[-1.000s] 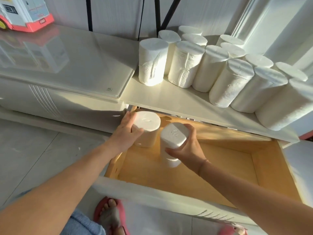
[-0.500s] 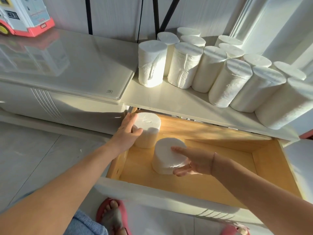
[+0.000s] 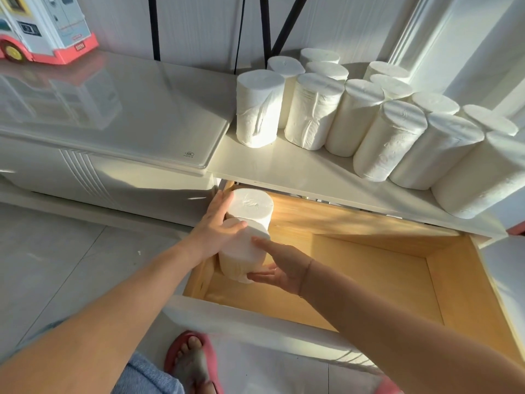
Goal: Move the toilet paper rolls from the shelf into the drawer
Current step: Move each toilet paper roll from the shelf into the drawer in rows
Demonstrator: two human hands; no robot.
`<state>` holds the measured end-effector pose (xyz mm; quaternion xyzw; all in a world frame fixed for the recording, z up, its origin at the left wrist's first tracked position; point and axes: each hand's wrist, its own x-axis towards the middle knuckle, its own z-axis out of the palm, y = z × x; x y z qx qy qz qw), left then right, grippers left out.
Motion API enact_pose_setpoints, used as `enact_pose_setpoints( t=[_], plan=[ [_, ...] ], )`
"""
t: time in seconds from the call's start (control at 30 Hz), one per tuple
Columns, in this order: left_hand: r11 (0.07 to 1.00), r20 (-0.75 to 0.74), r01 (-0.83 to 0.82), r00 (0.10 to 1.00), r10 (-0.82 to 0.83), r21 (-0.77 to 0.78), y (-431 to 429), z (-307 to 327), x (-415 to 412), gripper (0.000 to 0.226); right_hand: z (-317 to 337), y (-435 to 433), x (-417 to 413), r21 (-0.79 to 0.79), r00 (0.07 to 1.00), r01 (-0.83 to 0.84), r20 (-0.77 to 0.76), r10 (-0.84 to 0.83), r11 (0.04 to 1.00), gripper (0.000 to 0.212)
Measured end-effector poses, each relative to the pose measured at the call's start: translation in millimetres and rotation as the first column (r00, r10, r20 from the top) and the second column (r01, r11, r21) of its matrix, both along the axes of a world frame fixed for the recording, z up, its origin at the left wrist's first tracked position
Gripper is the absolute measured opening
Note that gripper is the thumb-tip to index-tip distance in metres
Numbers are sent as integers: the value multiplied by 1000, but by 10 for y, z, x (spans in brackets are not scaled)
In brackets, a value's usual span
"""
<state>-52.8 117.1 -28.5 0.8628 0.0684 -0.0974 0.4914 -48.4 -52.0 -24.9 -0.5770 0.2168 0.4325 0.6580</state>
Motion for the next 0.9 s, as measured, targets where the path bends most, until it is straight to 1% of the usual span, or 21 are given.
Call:
enact_pose_setpoints(
  t=[0.17, 0.23, 0.27, 0.3, 0.33, 0.37, 0.4, 0.43, 0.47, 0.5, 0.57, 0.63, 0.67, 0.8, 0.83, 0.9],
  plan=[
    [999, 18, 5, 1000, -6, 51, -11, -9, -11, 74, -40, 41, -8, 4, 1000, -7, 15, 7, 1000, 58],
    [998, 15, 2, 1000, -3, 57, -15, -6, -12, 74, -13, 13, 11, -14, 997, -75, 35, 75, 997, 61],
    [999, 20, -1, 1000, 0, 51, -16, -9, -13, 74, 13, -5, 15, -81, 985, -145, 87, 152, 986, 64],
    [999, 23, -5, 1000, 4, 39, -15, -13, -19, 74, 41, -31, 20, -206, 950, -220, 176, 257, 954, 66],
    [1000, 21, -10, 1000, 10, 20, -12, -14, -24, 75, 71, -65, 33, -373, 884, -256, 282, 372, 892, 69],
    [1000, 15, -17, 1000, 17, -5, -8, -12, -28, 75, 109, -104, 52, -547, 789, -216, 390, 475, 809, 71],
    [999, 12, -23, 1000, 23, -30, -5, -9, -27, 75, 167, -141, 79, -663, 683, -102, 495, 537, 741, 69],
    [999, 18, -28, 999, 29, -45, -5, -6, -20, 74, 255, -164, 112, -689, 589, 29, 597, 544, 725, 65],
    [998, 28, -35, 999, 36, -49, -9, 0, -11, 72, 344, -165, 165, -650, 512, 133, 692, 510, 748, 61],
    [998, 36, -43, 998, 45, -47, -18, 7, 1, 71, 429, -147, 254, -587, 452, 198, 765, 458, 785, 60],
    [998, 62, -51, 997, 53, -44, -30, 7, 27, 72, 582, -44, 521, -475, 382, 238, 848, 368, 847, 66],
    [998, 90, -45, 995, 49, -39, -32, -2, 43, 77, 681, 95, 877, -381, 352, 251, 892, 282, 890, 76],
    [999, 96, -37, 995, 41, -39, -31, -7, 52, 79, 711, 163, 1066, -356, 346, 263, 903, 256, 897, 82],
    [999, 92, -35, 995, 35, -6, -36, -26, 86, 81, 705, 438, 1695, -371, 354, 302, 899, 259, 878, 101],
    [999, 83, -41, 996, 41, 0, -34, -23, 97, 80, 691, 501, 1794, -368, 349, 313, 902, 254, 876, 102],
    [999, 74, -44, 996, 42, 15, -34, -14, 106, 77, 662, 603, 1918, -332, 317, 364, 923, 219, 870, 97]
  ],
)
